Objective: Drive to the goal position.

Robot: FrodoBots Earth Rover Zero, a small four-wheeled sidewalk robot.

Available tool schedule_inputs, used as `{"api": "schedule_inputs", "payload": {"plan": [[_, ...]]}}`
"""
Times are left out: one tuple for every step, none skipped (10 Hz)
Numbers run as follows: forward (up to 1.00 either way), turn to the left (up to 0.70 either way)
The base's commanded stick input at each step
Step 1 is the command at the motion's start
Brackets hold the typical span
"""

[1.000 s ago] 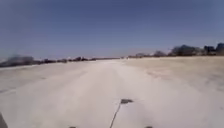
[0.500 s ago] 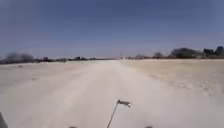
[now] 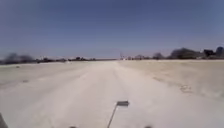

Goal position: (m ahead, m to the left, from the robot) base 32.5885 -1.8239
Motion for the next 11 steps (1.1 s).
{"api": "schedule_inputs", "payload": {"plan": [[0.70,0.00],[0.70,0.00],[0.70,0.00],[0.70,0.00],[0.70,0.00],[0.70,0.00],[0.70,0.00],[0.70,0.00],[0.70,0.00],[0.70,0.00],[0.70,0.00]]}}
